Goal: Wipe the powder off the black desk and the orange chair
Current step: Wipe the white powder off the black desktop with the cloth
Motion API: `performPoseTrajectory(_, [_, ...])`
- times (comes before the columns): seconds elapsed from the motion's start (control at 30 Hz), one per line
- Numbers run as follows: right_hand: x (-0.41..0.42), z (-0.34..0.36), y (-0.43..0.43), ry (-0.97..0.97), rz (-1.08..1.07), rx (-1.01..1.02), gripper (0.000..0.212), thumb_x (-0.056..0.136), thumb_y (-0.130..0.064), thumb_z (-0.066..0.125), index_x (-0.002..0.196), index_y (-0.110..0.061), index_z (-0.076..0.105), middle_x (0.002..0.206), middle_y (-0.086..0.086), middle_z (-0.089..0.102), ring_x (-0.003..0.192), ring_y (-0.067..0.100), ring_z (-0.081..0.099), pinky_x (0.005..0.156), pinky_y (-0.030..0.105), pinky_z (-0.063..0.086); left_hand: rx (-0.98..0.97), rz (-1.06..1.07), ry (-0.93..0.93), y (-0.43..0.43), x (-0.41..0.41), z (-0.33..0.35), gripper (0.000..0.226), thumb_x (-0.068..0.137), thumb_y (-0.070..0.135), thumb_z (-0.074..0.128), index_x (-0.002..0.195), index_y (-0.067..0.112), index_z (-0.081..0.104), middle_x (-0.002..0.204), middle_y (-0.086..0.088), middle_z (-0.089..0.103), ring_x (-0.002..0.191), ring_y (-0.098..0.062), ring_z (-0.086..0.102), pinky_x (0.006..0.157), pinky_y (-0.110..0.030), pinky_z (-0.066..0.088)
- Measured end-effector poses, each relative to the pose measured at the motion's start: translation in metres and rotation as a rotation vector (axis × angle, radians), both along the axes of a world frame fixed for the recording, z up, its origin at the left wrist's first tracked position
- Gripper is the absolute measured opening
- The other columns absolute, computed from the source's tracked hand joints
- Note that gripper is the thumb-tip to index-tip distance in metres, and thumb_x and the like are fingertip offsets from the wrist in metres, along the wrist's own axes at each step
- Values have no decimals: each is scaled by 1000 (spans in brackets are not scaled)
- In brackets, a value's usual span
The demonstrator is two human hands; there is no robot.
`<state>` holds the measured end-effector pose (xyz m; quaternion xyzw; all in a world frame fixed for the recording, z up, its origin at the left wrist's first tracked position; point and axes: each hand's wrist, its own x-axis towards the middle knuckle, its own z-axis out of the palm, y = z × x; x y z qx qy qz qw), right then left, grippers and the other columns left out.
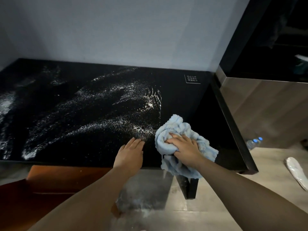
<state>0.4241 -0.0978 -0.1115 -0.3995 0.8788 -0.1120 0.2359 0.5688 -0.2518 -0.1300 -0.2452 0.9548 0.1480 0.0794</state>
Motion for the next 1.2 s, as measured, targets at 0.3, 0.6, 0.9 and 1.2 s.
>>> performPoseTrajectory(0.3, [51, 1, 44, 45, 52, -50, 47, 91, -18, 44, 129, -46, 47, 153, -20, 24, 140, 18, 19, 108, 41, 14, 87, 104, 21, 56, 43, 14, 53, 102, 22, 29, 152, 19, 10, 158, 0, 19, 147, -16, 11, 118, -34, 20])
performPoseTrajectory(0.6, [103, 34, 94, 45, 107, -51, 34, 91, -25, 38, 114, -45, 54, 118, -16, 48, 111, 15, 36, 101, 42, 27, -21, 20, 21, 118, 79, 45, 54, 101, 15, 29, 152, 18, 9, 158, -1, 19, 147, -15, 8, 118, -34, 19])
performPoseTrajectory(0.9, [122, 41, 132, 80, 122, 55, 37, 91, -28, 39, 121, -48, 48, 133, -6, 42, 121, 26, 34, 106, 44, 21, 23, 16, 17, 128, 98, 58, 55, 102, 18, 29, 152, 22, 8, 158, 0, 21, 147, -16, 10, 118, -35, 21])
performPoseTrajectory(1.2, [124, 55, 79, 153, -28, -145, 34, 80, -22, 56, 109, -24, 40, 105, 0, 56, 102, 20, 44, 81, 32, 28, 525, 334, 270, 80, 80, 77, 52, 101, 32, 37, 149, 24, 21, 140, -10, 45, 123, -28, 50, 101, -37, 42])
